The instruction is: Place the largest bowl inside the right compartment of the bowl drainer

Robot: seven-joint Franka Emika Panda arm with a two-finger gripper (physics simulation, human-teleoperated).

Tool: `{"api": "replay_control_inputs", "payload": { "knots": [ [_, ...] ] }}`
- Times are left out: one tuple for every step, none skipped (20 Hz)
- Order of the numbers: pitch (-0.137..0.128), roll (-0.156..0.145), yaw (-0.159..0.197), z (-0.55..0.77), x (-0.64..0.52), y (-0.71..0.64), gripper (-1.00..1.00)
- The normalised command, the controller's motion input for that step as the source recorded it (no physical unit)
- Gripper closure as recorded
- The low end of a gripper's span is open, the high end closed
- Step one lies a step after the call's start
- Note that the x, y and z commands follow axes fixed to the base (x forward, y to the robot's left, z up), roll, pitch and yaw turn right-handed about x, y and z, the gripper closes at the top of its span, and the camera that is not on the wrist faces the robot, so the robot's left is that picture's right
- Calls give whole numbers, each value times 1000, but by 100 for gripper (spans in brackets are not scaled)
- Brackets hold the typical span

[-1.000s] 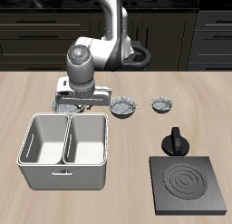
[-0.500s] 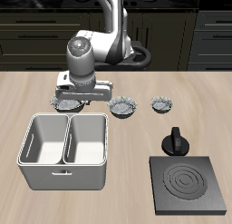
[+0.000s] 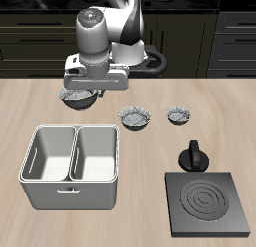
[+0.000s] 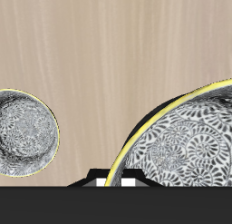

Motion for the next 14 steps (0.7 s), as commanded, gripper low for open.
{"api": "replay_control_inputs", "payload": {
  "knots": [
    [0,0,0,-6,4,-71,100],
    [-127,16,-65,996,-142,232,100],
    [-83,51,-7,572,-65,113,100],
    [-140,-39,33,595,-97,51,100],
    [0,0,0,1,0,-52,100],
    [-151,43,-44,1183,-133,225,100],
    [-74,-21,26,517,-49,20,100],
    [-16,-1,-23,236,-23,1,100],
    [-78,50,18,604,-80,163,100],
    [-88,-32,27,531,-84,44,100],
    [-61,-10,-37,480,-87,109,100],
    [-61,33,31,473,-63,123,100],
    [-71,-20,-4,473,-71,104,100],
    [-29,1,2,294,1,-17,100]
  ]
}}
